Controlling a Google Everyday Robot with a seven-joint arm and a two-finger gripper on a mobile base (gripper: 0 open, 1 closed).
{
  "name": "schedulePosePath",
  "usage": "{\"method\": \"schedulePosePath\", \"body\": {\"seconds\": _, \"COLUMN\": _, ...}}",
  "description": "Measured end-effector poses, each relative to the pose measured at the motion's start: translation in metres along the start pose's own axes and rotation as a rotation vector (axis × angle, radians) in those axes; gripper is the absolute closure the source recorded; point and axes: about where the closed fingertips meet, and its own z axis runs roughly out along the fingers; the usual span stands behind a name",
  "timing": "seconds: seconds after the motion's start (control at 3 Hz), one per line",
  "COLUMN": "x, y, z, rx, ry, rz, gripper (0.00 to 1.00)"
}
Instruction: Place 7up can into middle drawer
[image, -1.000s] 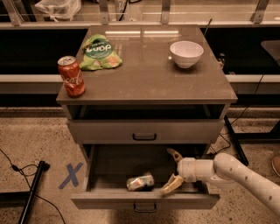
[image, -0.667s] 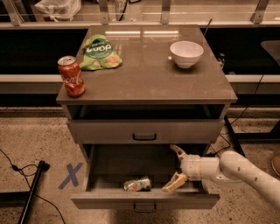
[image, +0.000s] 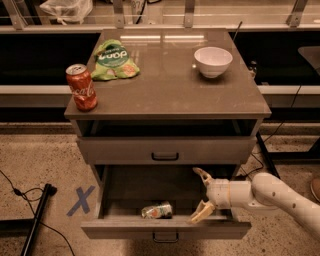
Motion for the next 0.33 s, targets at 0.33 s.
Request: {"method": "schedulePosePath", "body": {"seconds": 0.33, "x": 0.0045, "y": 0.0251, "z": -0.0115, "rx": -0.005, "ry": 0.068, "rz": -0.019, "gripper": 0.0}}
